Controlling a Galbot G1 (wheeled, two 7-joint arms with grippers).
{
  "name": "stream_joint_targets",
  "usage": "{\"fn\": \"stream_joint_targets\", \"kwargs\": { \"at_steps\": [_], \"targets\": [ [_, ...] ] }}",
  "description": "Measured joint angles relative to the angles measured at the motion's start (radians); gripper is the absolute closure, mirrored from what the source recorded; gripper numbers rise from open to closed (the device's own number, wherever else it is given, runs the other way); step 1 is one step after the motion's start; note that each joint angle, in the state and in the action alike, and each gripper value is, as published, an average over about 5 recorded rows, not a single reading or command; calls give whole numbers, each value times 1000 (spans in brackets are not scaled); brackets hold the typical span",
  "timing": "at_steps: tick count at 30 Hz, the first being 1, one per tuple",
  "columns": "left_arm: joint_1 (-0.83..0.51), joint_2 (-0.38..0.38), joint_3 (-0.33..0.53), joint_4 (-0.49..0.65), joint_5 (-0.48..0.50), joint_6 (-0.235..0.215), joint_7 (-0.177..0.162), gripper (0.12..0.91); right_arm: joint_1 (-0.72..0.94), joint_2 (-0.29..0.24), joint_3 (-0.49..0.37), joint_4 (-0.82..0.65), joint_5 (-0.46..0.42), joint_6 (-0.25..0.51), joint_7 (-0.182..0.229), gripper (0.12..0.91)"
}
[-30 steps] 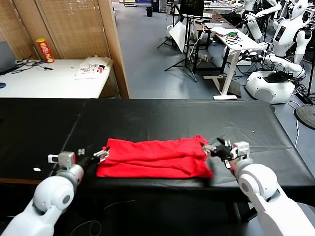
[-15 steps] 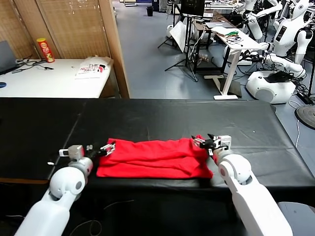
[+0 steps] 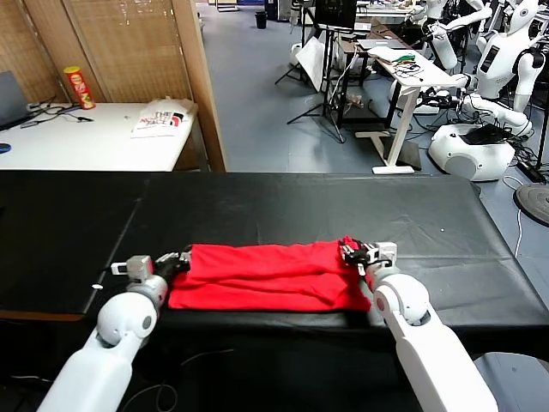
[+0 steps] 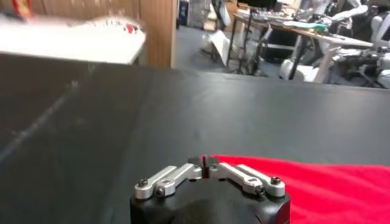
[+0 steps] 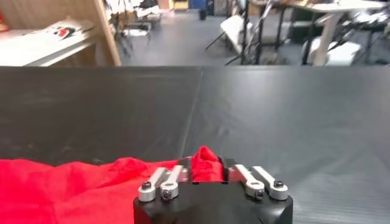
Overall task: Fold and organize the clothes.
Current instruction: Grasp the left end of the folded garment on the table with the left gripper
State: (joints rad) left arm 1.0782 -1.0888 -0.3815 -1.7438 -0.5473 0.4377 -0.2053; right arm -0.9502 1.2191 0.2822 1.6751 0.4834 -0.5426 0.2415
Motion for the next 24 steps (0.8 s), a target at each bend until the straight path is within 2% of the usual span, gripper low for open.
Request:
{"fn": "stream_joint_targets", "kwargs": {
  "at_steps": [3,8,11,15,19,21,24],
  "targets": [
    [-7,-7,1,14,55,-17,6,905,-5,13,5,-2,-2,7,-1,895],
    [-13,-11,4,26,92,-28,31,892,-14,16,12,9,1,14,-41,876],
    [-17,-12,4,31,101,-38,41,791,-23,8,18,21,1,15,-64,763],
    [-14,-3,-1,23,95,-41,42,561,-41,-8,30,47,5,15,-75,532],
    [4,14,-15,-2,67,-32,38,349,-67,-28,49,85,20,12,-77,337],
    [19,17,-27,-23,32,-17,28,275,-79,-36,59,105,30,11,-76,281],
    [55,10,-52,-75,-32,8,7,238,-98,-43,72,137,42,9,-76,241]
  ]
}}
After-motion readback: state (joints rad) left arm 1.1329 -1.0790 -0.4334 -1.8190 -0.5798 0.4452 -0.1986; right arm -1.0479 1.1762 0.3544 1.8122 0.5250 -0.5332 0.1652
